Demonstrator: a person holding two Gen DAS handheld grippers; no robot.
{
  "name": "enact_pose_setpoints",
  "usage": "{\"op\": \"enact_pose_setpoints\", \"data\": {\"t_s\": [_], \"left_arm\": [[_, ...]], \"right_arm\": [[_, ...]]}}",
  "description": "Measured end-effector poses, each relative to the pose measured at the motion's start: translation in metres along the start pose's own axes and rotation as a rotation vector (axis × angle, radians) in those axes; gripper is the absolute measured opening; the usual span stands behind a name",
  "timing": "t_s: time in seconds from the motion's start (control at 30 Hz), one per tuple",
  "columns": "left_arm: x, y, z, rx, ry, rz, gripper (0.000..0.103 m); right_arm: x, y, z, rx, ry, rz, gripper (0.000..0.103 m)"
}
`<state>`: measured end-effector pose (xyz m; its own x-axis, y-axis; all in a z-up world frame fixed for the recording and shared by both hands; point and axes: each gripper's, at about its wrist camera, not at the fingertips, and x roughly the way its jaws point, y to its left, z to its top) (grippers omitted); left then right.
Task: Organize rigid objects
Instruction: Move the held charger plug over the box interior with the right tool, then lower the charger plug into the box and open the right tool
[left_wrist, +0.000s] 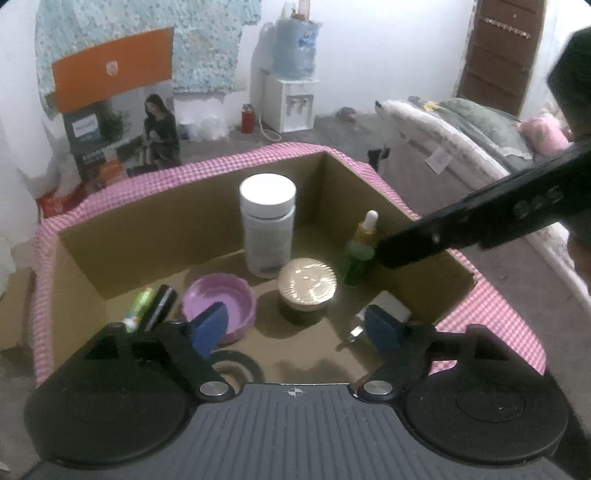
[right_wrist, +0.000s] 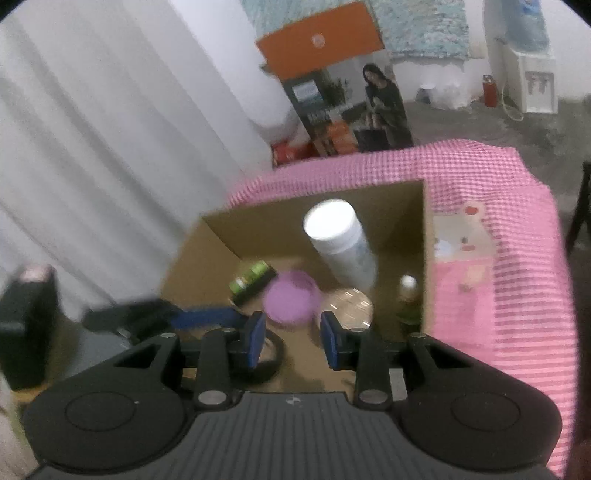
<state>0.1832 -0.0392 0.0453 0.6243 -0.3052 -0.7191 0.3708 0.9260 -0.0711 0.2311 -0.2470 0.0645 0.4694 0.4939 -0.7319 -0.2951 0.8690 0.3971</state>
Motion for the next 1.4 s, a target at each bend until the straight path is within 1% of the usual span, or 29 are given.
{"op": "enact_pose_setpoints", "data": {"t_s": [0.13,0.27,0.3,0.4,0.47,0.6,0.67,0.73,0.8,1.03,1.13,1.2,1.27,1.33,1.4], "left_arm": [[-0.013,0.004,-0.007,0.004,-0.032,0.015,0.096],[-0.025,0.008,-0.014,0.017,-0.065,0.047,0.099],[-0.027,0.009,-0.016,0.021,-0.073,0.056,0.101],[-0.035,0.015,-0.022,0.027,-0.101,0.079,0.102],[-0.041,0.021,-0.027,0.017,-0.118,0.089,0.102],[-0.051,0.037,-0.036,-0.008,-0.144,0.079,0.103],[-0.054,0.045,-0.040,-0.019,-0.153,0.073,0.103],[-0.058,0.052,-0.042,-0.034,-0.166,0.070,0.103],[-0.060,0.057,-0.045,-0.049,-0.180,0.064,0.103],[-0.065,0.071,-0.050,-0.090,-0.213,0.024,0.103],[-0.066,0.077,-0.053,-0.101,-0.220,0.019,0.103],[-0.067,0.082,-0.055,-0.108,-0.224,0.019,0.103],[-0.067,0.086,-0.055,-0.120,-0.226,0.020,0.103],[-0.066,0.089,-0.057,-0.133,-0.228,0.019,0.103],[-0.067,0.092,-0.058,-0.146,-0.231,0.011,0.103]], "right_arm": [[0.021,0.006,0.005,-0.116,0.133,-0.118,0.035],[0.051,0.019,0.011,-0.249,0.271,-0.202,0.037],[0.060,0.024,0.013,-0.285,0.307,-0.226,0.042],[0.085,0.034,0.015,-0.371,0.407,-0.275,0.043],[0.101,0.037,0.017,-0.399,0.474,-0.302,0.043],[0.131,0.039,0.015,-0.460,0.597,-0.371,0.044],[0.141,0.042,0.013,-0.508,0.638,-0.424,0.047],[0.151,0.043,0.013,-0.544,0.682,-0.454,0.051],[0.160,0.046,0.012,-0.564,0.723,-0.484,0.052],[0.176,0.049,0.011,-0.606,0.832,-0.553,0.057],[0.181,0.051,0.016,-0.613,0.874,-0.562,0.057],[0.180,0.059,0.022,-0.627,0.874,-0.554,0.057],[0.179,0.069,0.027,-0.647,0.871,-0.526,0.057],[0.180,0.073,0.030,-0.632,0.887,-0.510,0.056],[0.182,0.070,0.031,-0.610,0.904,-0.524,0.055]]}}
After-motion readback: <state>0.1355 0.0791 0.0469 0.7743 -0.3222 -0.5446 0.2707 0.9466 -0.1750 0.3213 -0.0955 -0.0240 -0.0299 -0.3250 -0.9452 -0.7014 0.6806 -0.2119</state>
